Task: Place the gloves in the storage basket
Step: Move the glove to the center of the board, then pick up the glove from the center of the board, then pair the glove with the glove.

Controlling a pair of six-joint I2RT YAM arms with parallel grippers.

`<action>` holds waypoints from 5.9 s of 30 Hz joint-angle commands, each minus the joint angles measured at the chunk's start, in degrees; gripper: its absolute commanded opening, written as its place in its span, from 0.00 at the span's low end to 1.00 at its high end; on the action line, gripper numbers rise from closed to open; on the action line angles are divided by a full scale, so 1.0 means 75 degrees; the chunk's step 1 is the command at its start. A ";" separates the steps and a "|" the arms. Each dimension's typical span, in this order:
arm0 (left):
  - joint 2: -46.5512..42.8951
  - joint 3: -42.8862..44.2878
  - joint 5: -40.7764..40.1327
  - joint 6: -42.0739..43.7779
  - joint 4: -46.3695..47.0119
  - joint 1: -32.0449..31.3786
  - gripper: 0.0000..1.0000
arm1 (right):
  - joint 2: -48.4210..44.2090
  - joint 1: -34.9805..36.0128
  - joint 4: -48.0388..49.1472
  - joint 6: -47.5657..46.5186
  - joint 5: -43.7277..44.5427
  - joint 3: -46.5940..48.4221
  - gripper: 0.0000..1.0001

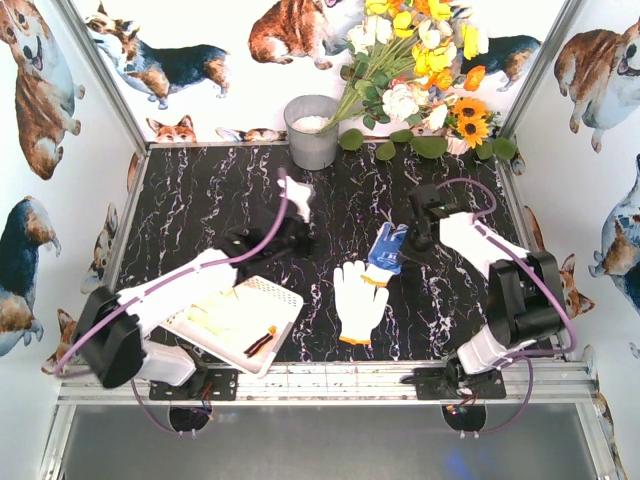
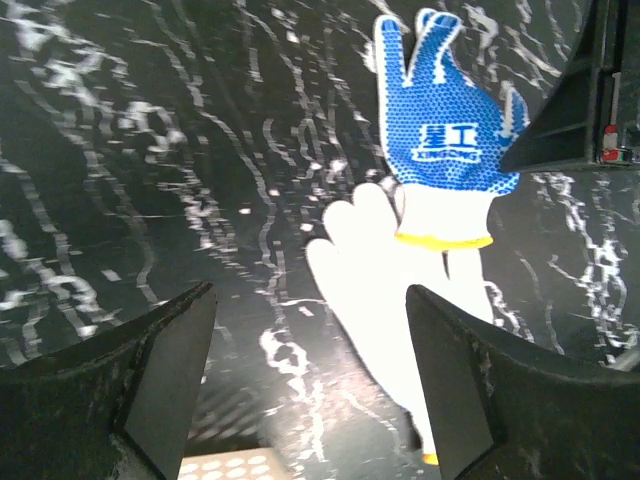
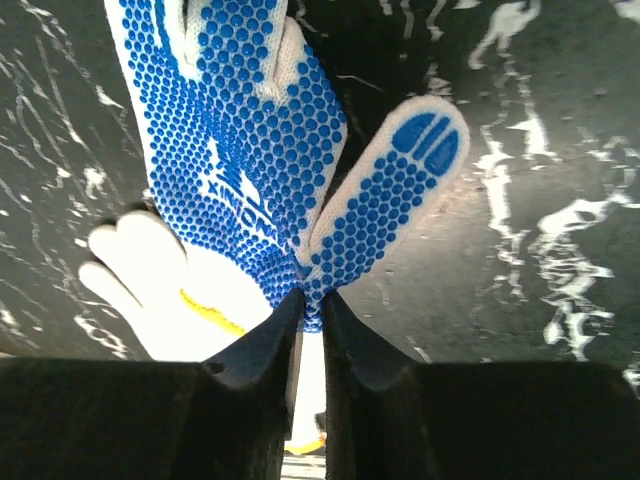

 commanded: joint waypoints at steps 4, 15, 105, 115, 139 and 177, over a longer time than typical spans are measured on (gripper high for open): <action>0.1307 0.0711 0.0389 -0.1205 0.1247 -0.0650 0.67 | -0.1314 -0.0223 0.0130 -0.0363 0.0458 -0.0551 0.38; 0.3461 0.1524 0.1733 -0.2397 0.2379 -0.0905 0.51 | -0.2915 -0.0223 0.2000 0.1195 -0.1118 -0.2874 0.45; 0.2640 -0.0664 0.1175 -0.4198 0.3481 -0.0321 0.00 | -0.0912 0.0331 0.2819 0.0719 -0.3505 -0.1888 0.00; 0.1902 -0.1321 0.1100 -0.4582 0.3429 -0.0619 0.00 | -0.1637 0.0457 0.1613 0.0120 -0.3347 -0.1924 0.00; 0.1914 -0.2194 0.0843 -0.5036 0.3329 -0.1675 0.00 | -0.2194 0.1095 0.1300 0.0152 -0.3313 -0.3079 0.00; 0.0605 -0.1192 0.0092 -0.3455 0.0891 -0.1619 0.72 | -0.4591 0.0657 0.0642 0.0286 -0.2252 -0.3434 0.41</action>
